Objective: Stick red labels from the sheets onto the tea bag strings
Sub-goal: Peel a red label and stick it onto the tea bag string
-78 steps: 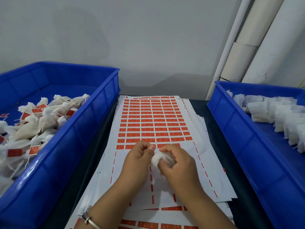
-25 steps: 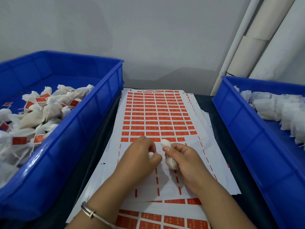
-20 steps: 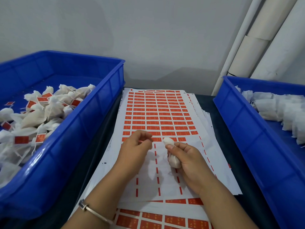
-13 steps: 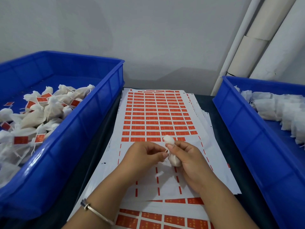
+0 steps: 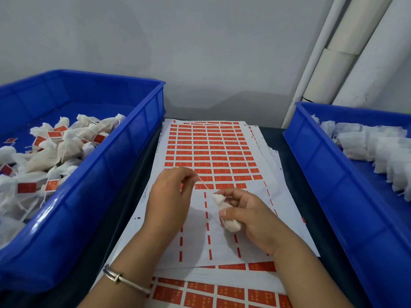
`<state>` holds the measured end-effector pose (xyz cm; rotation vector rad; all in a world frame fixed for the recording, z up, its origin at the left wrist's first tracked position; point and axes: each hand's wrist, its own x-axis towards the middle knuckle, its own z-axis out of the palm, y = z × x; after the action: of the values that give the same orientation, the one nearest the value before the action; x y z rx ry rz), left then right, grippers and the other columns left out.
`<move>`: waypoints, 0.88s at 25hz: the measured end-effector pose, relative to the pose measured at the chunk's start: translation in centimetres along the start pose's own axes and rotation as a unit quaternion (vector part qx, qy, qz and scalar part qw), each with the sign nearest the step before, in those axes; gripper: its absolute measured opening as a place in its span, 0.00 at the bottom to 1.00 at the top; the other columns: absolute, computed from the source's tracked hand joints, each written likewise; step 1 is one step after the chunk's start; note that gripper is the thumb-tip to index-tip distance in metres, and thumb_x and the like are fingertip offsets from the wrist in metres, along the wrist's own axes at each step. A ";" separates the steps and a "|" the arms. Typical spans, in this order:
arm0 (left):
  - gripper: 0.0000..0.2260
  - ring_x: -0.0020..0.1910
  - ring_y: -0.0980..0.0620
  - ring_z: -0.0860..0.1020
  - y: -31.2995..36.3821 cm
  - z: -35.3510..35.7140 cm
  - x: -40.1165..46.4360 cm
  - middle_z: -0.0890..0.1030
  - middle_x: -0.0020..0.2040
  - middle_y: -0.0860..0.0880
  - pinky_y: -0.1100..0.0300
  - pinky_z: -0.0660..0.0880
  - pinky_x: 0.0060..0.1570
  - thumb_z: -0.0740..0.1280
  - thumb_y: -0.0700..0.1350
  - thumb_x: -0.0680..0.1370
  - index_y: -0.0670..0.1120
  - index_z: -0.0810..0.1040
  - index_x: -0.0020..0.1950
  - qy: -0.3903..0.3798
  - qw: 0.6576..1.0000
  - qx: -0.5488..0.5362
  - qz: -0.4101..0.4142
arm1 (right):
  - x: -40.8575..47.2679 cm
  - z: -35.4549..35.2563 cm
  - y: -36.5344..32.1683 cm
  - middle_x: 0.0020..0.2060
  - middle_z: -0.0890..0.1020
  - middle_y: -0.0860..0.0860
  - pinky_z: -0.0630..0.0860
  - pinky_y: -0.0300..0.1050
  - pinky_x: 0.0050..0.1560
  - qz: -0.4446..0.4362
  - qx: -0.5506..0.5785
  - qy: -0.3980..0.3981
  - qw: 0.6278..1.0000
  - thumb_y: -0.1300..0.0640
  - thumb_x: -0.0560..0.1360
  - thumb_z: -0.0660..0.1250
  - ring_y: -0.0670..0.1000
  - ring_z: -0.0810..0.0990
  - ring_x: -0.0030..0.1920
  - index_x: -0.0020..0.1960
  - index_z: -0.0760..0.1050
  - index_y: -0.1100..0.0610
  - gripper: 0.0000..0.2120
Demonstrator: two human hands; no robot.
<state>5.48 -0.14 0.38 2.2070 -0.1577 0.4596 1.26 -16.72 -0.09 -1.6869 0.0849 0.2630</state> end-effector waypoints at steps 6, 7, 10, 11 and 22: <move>0.02 0.44 0.61 0.68 2.8 -0.2 -0.3 0.74 0.43 0.61 0.72 0.61 0.46 0.67 0.48 0.76 0.53 0.78 0.47 -0.067 0.976 0.095 0.184 | -0.9 -1.2 -1.4 0.39 0.83 0.51 0.77 0.45 0.55 -0.043 0.081 -0.069 0.993 0.51 0.73 0.67 0.51 0.83 0.45 0.46 0.83 0.48 0.06; 0.03 0.44 0.61 0.68 3.2 -0.2 0.1 0.77 0.43 0.59 0.69 0.62 0.47 0.68 0.47 0.75 0.51 0.79 0.47 -0.058 0.964 0.118 0.232 | -1.0 -1.5 -1.6 0.36 0.83 0.52 0.78 0.44 0.54 -0.048 0.102 -0.050 0.992 0.50 0.72 0.66 0.50 0.83 0.42 0.45 0.84 0.50 0.09; 0.05 0.42 0.60 0.69 4.3 1.0 1.9 0.79 0.46 0.57 0.69 0.64 0.44 0.67 0.49 0.76 0.52 0.79 0.50 -0.062 0.973 0.113 0.192 | -1.1 -2.9 -2.1 0.26 0.76 0.51 0.78 0.41 0.45 -0.047 0.122 0.015 0.991 0.53 0.72 0.66 0.48 0.77 0.31 0.42 0.84 0.54 0.09; 0.06 0.40 0.60 0.71 4.4 2.2 2.4 0.79 0.49 0.57 0.72 0.64 0.41 0.66 0.50 0.77 0.53 0.78 0.53 -0.079 0.986 0.081 0.121 | -1.1 -3.5 -2.3 0.25 0.74 0.51 0.77 0.41 0.42 -0.042 0.132 0.036 0.990 0.55 0.75 0.65 0.47 0.75 0.29 0.41 0.84 0.55 0.10; 0.39 0.76 0.50 0.50 -0.7 10.9 0.2 0.53 0.77 0.54 0.51 0.36 0.65 0.49 0.73 0.71 0.53 0.50 0.76 -0.199 0.944 0.262 0.036 | 1.2 -6.7 -2.8 0.23 0.79 0.44 0.69 0.32 0.21 0.045 0.043 0.219 0.974 0.60 0.76 0.67 0.42 0.74 0.19 0.38 0.76 0.57 0.08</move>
<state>8.76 -8.21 -6.25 2.8103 -0.3684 0.0853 3.88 -22.79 3.10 -1.6323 0.4955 -0.0505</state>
